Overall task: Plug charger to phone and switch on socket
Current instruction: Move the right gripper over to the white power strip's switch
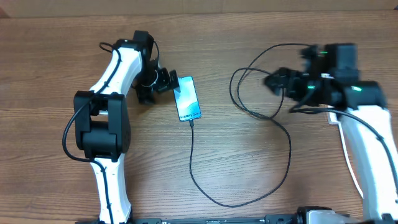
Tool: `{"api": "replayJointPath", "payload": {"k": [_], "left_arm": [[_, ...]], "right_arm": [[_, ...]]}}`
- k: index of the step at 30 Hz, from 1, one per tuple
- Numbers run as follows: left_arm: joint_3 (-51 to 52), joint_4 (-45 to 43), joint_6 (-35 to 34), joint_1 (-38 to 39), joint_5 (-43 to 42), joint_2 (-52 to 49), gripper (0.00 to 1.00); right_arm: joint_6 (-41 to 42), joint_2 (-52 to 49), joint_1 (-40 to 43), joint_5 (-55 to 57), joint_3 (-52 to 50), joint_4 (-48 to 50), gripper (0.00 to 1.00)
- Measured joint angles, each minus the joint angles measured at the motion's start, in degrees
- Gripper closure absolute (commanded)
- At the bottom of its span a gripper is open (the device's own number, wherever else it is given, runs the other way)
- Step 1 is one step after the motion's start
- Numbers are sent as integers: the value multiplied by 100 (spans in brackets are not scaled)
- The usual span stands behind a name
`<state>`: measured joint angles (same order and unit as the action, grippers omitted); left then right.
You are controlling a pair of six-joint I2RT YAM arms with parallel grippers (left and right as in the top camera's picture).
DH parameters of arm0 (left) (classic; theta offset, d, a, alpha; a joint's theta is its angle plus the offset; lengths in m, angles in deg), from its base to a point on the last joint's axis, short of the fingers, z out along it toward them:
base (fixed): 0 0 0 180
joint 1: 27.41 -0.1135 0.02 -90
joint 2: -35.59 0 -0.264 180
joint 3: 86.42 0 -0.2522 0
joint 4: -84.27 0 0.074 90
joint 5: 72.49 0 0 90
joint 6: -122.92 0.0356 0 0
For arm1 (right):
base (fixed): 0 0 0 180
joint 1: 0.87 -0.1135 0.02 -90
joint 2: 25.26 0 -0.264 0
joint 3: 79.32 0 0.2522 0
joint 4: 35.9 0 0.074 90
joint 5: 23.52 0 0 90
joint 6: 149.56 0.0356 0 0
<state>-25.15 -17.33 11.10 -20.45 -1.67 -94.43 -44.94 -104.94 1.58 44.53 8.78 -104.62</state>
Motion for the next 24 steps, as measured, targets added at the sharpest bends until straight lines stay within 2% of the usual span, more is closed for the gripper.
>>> {"api": "replayJointPath", "payload": {"k": [4, 5, 6, 7, 8, 11, 16, 18, 24], "left_arm": [[-149, -52, 129, -22, 85, 238, 0], [-153, -63, 155, -22, 101, 350, 1], [-155, -70, 210, -22, 103, 479, 3], [-157, -63, 258, -22, 107, 614, 5], [-160, -48, 302, -20, 109, 776, 7], [-188, 46, 476, -20, 122, 1222, 8], [-267, 195, 686, 20, 125, 1759, 3], [-273, 262, 732, 50, 125, 1843, 0], [-275, 358, 772, 55, 125, 1847, 0]], "right_arm": [[308, 146, 748, 490, 0, -122, 14], [374, 140, 931, 577, 0, -146, 24], [391, 140, 1071, 632, 0, -144, 50], [442, 140, 1211, 673, 0, -144, 81], [494, 140, 1384, 717, 0, -136, 96], [540, 140, 1757, 802, 0, -118, 96], [614, 37, 2398, 975, 0, -13, 96], [621, -125, 2612, 1003, 0, 39, 96], [634, -984, 2981, 1025, 0, 505, 96]]}}
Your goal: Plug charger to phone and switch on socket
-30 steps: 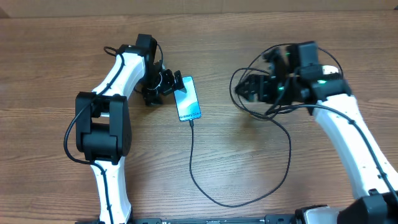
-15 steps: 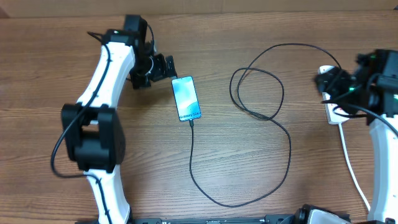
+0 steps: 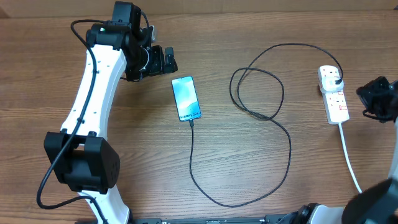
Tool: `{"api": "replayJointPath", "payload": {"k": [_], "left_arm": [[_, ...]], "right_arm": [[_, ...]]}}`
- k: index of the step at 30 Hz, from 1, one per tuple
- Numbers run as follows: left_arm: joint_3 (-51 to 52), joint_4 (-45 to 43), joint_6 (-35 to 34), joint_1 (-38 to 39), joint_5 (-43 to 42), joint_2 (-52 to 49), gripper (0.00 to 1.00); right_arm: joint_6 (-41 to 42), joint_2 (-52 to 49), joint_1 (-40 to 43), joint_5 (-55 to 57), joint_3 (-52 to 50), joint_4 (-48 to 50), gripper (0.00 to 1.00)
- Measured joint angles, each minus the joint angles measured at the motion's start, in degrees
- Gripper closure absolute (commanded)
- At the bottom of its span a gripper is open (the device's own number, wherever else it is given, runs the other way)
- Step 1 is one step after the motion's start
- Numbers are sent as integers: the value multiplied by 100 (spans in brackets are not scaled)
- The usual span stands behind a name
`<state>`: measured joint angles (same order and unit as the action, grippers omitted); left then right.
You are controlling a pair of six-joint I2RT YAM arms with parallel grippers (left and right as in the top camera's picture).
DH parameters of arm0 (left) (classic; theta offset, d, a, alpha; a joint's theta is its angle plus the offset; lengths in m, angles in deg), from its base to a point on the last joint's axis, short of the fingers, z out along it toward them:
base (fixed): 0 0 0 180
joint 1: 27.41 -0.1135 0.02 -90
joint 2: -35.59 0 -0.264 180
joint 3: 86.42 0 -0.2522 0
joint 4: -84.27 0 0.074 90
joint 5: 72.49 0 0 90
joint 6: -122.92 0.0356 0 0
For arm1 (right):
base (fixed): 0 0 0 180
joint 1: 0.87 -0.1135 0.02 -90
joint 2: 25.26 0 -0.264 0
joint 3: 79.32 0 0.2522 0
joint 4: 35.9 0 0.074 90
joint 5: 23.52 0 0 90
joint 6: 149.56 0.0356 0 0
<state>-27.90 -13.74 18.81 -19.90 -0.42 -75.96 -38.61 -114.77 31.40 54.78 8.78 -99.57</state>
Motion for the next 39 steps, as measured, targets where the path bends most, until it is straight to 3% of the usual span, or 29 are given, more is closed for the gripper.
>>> {"api": "replayJointPath", "payload": {"k": [19, 39], "left_arm": [[0, -2, 57, 2, 20, 0, 0], [0, -74, -74, 2, 20, 0, 0]], "right_arm": [[0, -1947, -57, -173, 0, 1978, 96], [4, -2457, -203, -144, 0, 2181, 96]]}}
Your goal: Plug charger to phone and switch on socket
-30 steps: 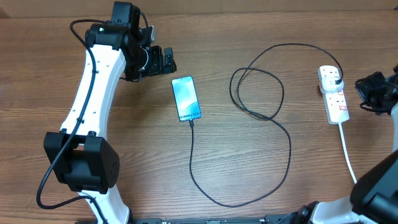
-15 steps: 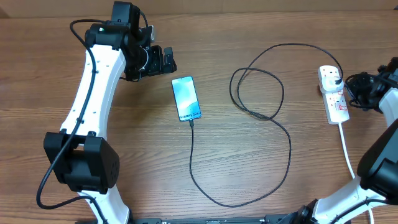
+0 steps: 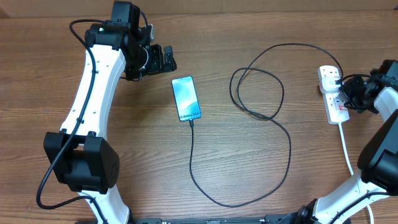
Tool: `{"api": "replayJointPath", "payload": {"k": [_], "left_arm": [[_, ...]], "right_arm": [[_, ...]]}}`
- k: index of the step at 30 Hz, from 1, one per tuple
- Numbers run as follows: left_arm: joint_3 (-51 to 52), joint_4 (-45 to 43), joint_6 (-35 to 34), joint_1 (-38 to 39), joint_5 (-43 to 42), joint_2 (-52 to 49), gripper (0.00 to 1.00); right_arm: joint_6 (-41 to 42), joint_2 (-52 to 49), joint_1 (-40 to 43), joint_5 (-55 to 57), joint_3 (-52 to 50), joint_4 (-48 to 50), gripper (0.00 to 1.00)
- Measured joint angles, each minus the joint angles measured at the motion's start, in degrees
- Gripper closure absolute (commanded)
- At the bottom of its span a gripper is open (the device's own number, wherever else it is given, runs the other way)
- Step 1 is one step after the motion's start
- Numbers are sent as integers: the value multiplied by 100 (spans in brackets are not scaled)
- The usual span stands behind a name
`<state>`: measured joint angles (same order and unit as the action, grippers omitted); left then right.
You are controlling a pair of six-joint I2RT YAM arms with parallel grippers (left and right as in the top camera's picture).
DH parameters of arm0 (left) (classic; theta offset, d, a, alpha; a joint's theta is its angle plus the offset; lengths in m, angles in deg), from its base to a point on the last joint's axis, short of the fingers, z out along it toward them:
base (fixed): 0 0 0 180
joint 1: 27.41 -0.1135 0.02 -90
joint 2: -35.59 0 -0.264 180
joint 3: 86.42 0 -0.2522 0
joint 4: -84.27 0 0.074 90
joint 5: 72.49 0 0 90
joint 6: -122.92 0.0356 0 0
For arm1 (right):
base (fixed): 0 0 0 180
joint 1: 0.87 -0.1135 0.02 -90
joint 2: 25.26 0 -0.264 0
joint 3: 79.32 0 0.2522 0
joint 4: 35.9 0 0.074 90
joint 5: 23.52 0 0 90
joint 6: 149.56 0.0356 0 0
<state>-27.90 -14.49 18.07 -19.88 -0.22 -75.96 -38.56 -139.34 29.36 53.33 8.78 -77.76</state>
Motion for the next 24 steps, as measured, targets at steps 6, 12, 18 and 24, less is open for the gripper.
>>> {"api": "replayJointPath", "payload": {"k": [6, 12, 18, 24], "left_arm": [[0, -22, 2, 0, 0, 0, 0], [0, -20, 0, 0, 0, 0, 0], [0, -22, 2, 0, 0, 0, 0], [0, -15, 2, 0, 0, 0, 0]], "right_arm": [[-2, 2, -28, 15, 24, -107, 96], [-4, 2, -105, 151, 61, -205, 96], [-4, 13, -153, 234, 76, -328, 96], [-2, 52, -162, 223, 164, -640, 96]]}}
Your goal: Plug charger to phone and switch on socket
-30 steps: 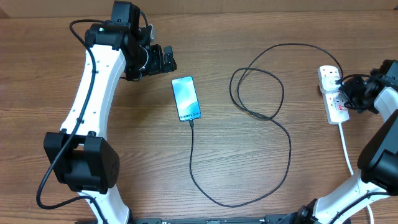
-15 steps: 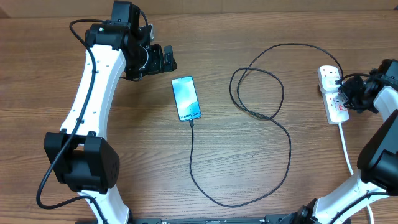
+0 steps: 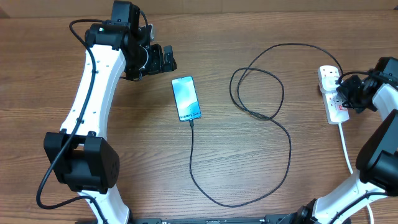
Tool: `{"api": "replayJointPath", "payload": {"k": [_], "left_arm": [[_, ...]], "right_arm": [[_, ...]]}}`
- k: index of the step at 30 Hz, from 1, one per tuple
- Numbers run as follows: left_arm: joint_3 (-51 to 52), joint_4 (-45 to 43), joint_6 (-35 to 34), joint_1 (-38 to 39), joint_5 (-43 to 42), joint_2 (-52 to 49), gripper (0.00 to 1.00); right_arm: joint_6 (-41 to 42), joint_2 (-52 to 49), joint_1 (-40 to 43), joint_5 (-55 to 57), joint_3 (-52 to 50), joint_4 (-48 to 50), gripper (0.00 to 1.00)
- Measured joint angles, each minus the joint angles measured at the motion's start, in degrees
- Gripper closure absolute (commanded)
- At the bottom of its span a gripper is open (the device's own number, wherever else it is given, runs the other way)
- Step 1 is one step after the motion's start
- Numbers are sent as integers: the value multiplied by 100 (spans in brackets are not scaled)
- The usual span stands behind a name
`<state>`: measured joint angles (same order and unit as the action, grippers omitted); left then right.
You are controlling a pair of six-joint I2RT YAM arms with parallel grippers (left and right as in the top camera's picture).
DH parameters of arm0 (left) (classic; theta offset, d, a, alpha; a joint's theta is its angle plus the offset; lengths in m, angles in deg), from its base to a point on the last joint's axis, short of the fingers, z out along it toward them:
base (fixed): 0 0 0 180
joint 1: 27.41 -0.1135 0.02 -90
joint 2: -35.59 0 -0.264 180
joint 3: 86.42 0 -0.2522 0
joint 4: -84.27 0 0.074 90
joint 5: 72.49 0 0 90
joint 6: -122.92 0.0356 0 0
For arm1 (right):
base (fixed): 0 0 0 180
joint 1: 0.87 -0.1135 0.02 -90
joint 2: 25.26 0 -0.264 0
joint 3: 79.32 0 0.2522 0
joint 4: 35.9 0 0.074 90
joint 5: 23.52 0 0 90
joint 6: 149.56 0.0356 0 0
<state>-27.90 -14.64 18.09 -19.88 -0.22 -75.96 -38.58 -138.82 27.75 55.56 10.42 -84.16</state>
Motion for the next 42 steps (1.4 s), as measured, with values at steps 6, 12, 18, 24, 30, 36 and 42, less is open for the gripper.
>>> {"api": "replayJointPath", "payload": {"k": [6, 12, 18, 24, 30, 36, 42], "left_arm": [[0, 210, 160, 0, -4, 0, 1], [0, 415, 216, 0, -87, 0, 3], [0, 496, 455, 0, -586, 0, 5], [0, 1115, 901, 37, -739, 90, 2], [507, 1023, 1250, 37, -732, 846, 1], [2361, 85, 1333, 37, -649, 2535, 1], [4332, -686, 1259, 37, -603, 4341, 1]], "right_arm": [[-57, 531, -170, -227, -59, -745, 96], [-267, 2031, -562, -286, -59, -1375, 96], [-675, 2830, -1821, -564, -55, -2022, 96], [-809, 2841, -3379, -702, -164, -2337, 96], [-798, 2841, -4516, -841, -564, -2369, 96], [-575, 2990, -5058, -859, -1213, -2096, 96], [-328, 3832, -5289, -855, -1965, -1740, 96]]}}
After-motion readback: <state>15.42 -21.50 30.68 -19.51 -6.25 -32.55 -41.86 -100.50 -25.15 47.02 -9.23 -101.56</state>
